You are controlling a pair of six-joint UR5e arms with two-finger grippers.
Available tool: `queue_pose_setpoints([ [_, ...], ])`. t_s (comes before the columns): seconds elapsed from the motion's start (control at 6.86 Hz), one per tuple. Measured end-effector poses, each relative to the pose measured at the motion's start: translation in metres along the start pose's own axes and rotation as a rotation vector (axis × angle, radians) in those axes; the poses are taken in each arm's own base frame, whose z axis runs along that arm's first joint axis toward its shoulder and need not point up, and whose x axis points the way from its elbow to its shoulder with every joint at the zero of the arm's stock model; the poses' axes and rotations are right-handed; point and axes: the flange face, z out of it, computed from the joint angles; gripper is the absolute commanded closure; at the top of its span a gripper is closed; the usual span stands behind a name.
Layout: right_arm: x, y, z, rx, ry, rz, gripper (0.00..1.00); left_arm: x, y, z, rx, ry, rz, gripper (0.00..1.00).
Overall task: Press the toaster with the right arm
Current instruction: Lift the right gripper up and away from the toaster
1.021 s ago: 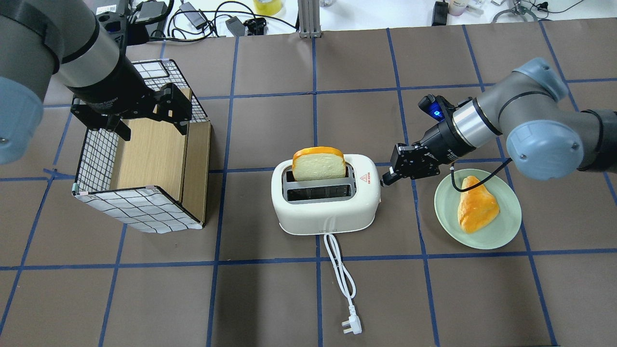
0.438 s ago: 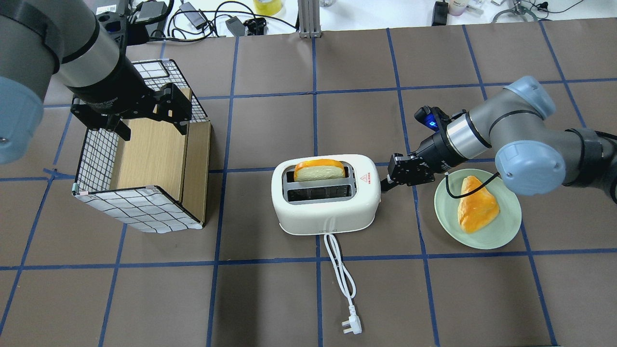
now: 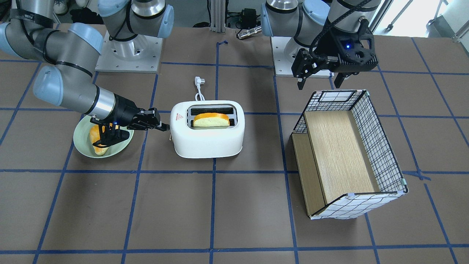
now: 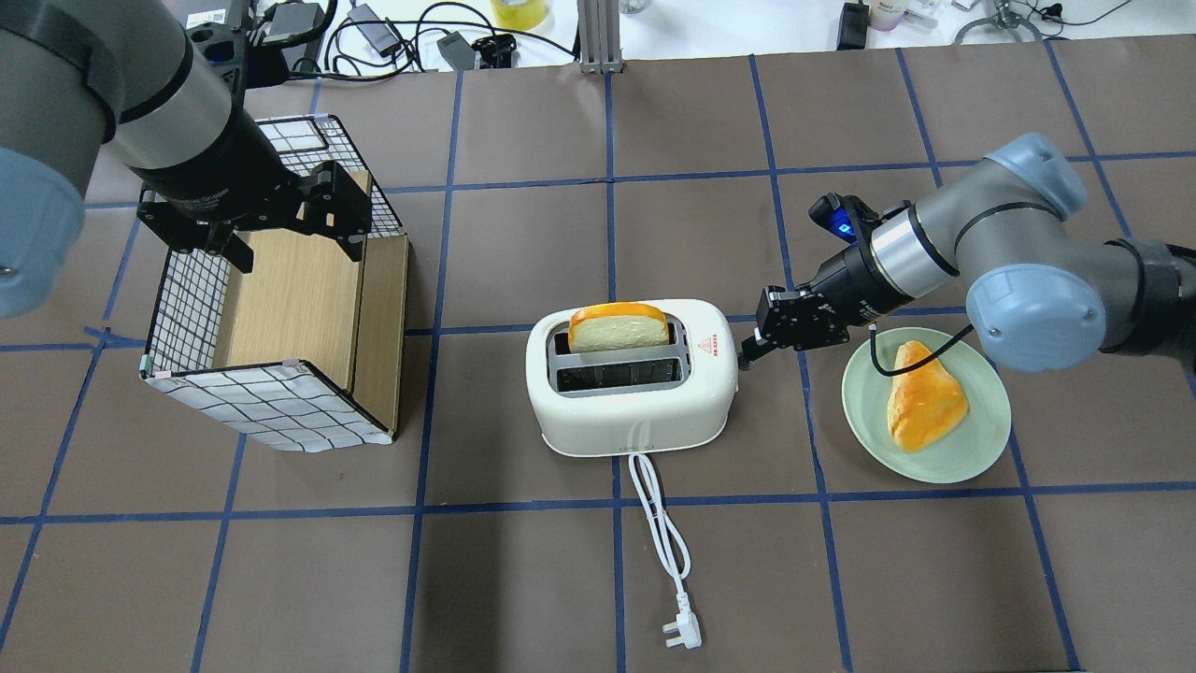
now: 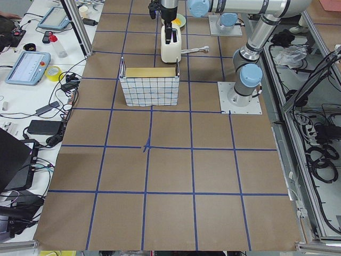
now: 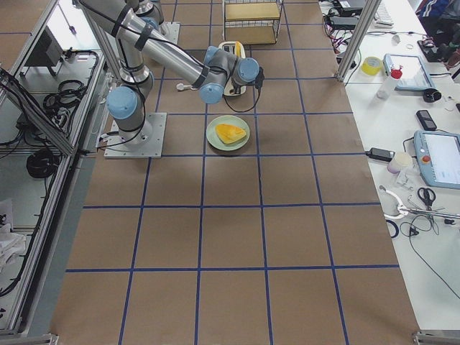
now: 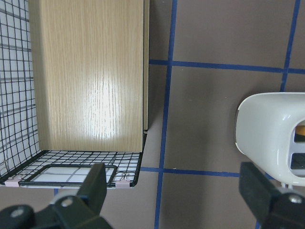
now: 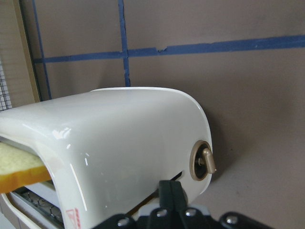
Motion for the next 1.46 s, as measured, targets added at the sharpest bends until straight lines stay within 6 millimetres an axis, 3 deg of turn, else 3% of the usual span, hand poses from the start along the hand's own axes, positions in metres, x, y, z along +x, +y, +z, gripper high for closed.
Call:
queue_pose_setpoints([
  [0.29, -0.019, -0.002, -0.036, 0.036, 0.088, 0.041, 1.00, 0.000, 0.000, 0.000, 0.000, 0.000, 0.000, 0.00],
  [0.58, -0.048, -0.003, -0.086, 0.062, 0.181, 0.091, 1.00, 0.000, 0.000, 0.000, 0.000, 0.000, 0.000, 0.00],
  [1.02, -0.108, -0.007, -0.187, 0.085, 0.438, 0.103, 1.00, 0.000, 0.000, 0.000, 0.000, 0.001, 0.000, 0.00],
  [1.17, -0.132, -0.003, -0.201, 0.098, 0.549, 0.080, 1.00, 0.000, 0.000, 0.000, 0.000, 0.001, 0.000, 0.00],
  [1.31, -0.155, 0.001, -0.201, 0.106, 0.636, 0.051, 0.83, 0.000, 0.000, 0.000, 0.000, 0.002, 0.000, 0.00],
  [1.46, -0.168, 0.003, -0.197, 0.116, 0.675, 0.028, 0.45, 0.000, 0.000, 0.000, 0.000, 0.002, 0.000, 0.00],
])
